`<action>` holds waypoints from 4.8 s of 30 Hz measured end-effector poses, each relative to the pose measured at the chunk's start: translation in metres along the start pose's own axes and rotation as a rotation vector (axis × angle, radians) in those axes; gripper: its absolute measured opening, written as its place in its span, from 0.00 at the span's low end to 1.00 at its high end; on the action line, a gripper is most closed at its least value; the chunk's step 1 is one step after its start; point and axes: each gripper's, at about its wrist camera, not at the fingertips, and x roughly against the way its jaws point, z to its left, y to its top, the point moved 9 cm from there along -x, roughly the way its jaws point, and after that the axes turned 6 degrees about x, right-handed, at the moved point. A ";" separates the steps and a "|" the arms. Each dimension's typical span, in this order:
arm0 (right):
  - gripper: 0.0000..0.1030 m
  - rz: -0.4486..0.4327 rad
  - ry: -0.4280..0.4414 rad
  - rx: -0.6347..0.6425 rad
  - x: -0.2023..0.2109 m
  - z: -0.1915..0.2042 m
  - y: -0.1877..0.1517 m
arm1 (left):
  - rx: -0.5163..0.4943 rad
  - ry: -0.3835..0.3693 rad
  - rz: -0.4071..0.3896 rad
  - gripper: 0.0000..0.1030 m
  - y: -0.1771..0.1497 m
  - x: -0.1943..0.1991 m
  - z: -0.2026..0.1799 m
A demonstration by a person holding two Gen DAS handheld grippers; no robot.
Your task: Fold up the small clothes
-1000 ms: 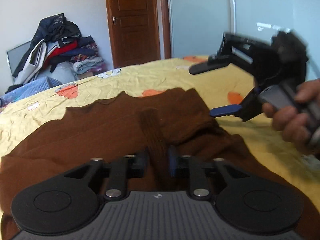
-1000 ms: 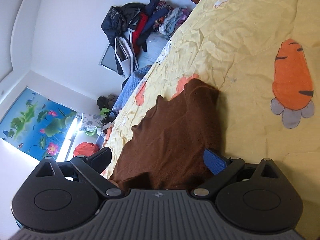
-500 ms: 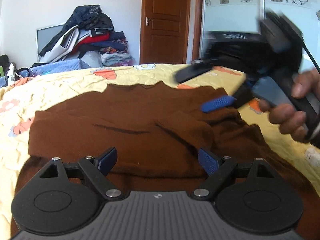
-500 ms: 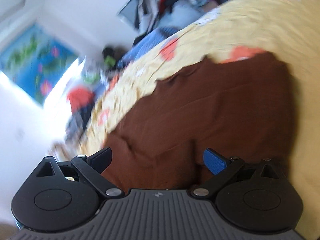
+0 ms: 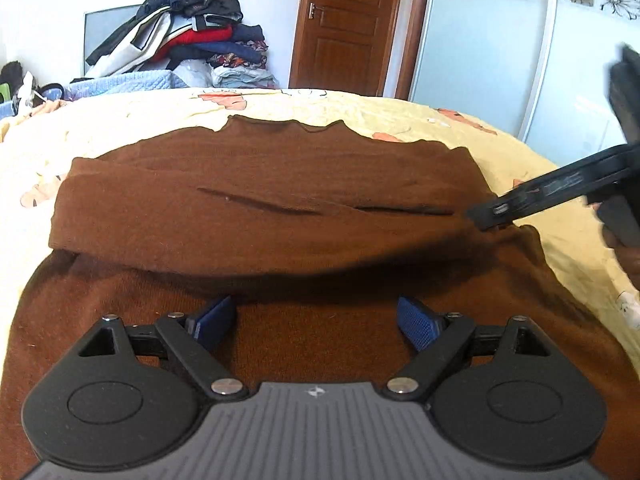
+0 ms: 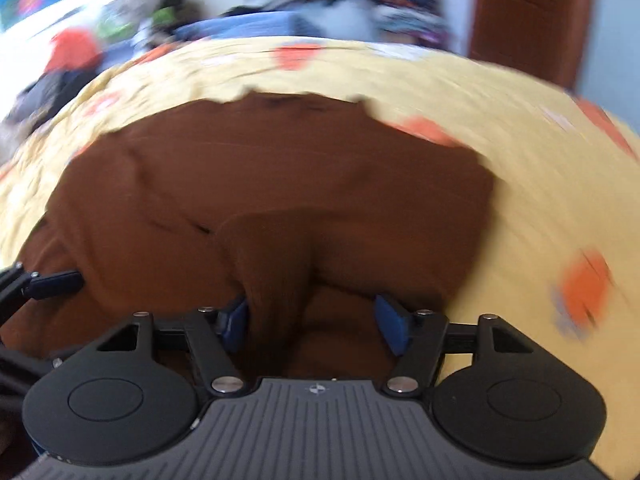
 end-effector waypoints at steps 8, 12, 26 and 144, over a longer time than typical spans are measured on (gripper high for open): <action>0.77 -0.042 0.127 -0.195 0.003 -0.027 0.013 | -0.001 0.000 -0.001 0.90 -0.002 0.000 -0.002; 0.75 0.051 0.174 -0.255 -0.012 -0.030 0.002 | -0.004 0.003 0.000 0.90 -0.002 -0.001 -0.002; 0.15 0.043 0.163 0.014 0.009 -0.001 -0.003 | 0.017 0.049 -0.095 0.94 0.011 0.022 0.013; 0.12 0.185 0.641 -0.594 0.086 0.029 -0.180 | 0.802 -0.303 0.297 0.04 -0.115 0.133 0.116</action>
